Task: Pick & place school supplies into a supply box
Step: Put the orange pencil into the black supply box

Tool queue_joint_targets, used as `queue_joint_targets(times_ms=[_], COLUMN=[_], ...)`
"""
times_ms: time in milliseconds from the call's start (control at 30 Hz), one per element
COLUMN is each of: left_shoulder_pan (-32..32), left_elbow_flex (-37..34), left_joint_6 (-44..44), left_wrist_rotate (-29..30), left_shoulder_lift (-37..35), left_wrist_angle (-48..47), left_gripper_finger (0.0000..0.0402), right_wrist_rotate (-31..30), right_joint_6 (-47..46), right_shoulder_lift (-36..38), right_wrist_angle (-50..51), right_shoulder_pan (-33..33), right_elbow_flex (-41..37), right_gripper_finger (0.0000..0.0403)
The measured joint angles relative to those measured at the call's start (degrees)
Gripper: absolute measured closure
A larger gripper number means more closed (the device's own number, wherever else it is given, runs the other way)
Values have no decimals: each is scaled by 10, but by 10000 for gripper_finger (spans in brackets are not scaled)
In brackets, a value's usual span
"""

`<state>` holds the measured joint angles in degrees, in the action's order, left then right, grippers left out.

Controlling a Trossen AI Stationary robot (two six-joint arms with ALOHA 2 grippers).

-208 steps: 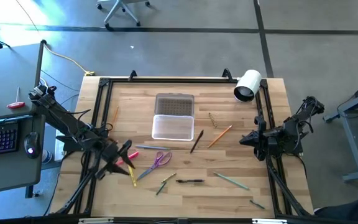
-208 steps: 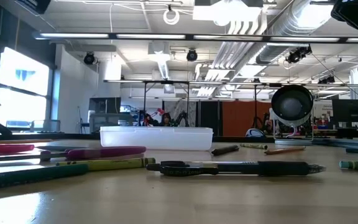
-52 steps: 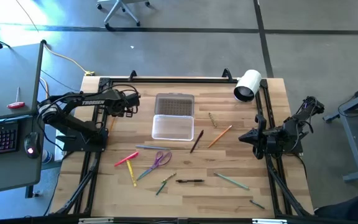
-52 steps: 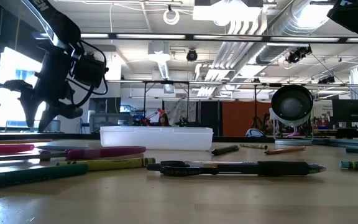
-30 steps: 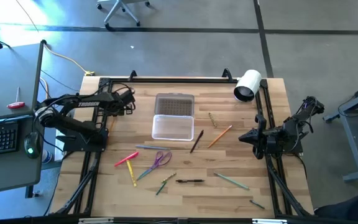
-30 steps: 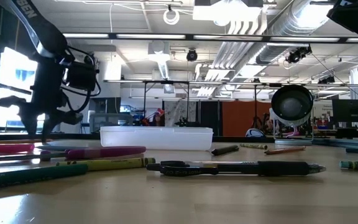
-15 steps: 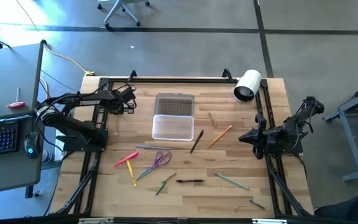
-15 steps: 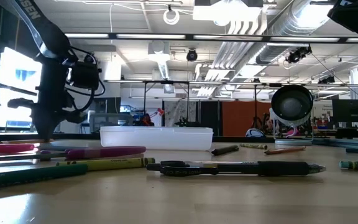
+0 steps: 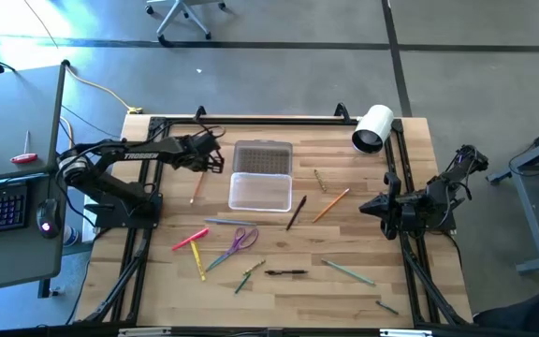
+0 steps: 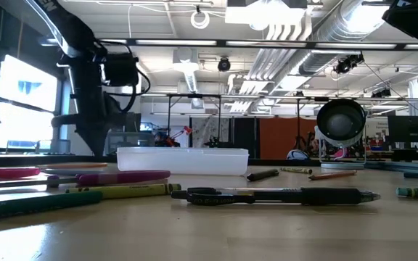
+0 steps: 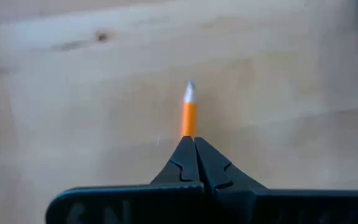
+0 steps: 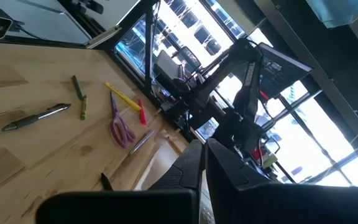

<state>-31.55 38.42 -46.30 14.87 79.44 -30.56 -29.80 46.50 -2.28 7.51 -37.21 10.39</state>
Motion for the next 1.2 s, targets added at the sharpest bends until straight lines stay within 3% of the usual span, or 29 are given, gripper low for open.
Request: queue_joint_targets(times_ms=[100,233,467,767,1033,1200], left_shoulder_pan=[5,5,91,178,222,244], left_elbow_flex=[3,2,-46,-51,-48,-46], left_joint_6=[23,59,25,-55,-247,-263], left_wrist_rotate=[4,6,32,177,317,342], left_shoulder_lift=[0,0,12,119,237,251], left_wrist_angle=[-2,-8,158,203,274,279], left_gripper_finger=[375,325,270,279,294,309], right_wrist_rotate=[0,0,0,0,0,2], right_joint_6=[0,0,0,0,0,0], right_shoulder_lift=[0,0,0,0,0,0], right_wrist_angle=[0,0,0,0,1,0], right_shoulder_pan=[0,0,0,0,0,0], right_elbow_flex=[0,0,0,0,0,0], right_gripper_finger=[402,402,402,402,402,402])
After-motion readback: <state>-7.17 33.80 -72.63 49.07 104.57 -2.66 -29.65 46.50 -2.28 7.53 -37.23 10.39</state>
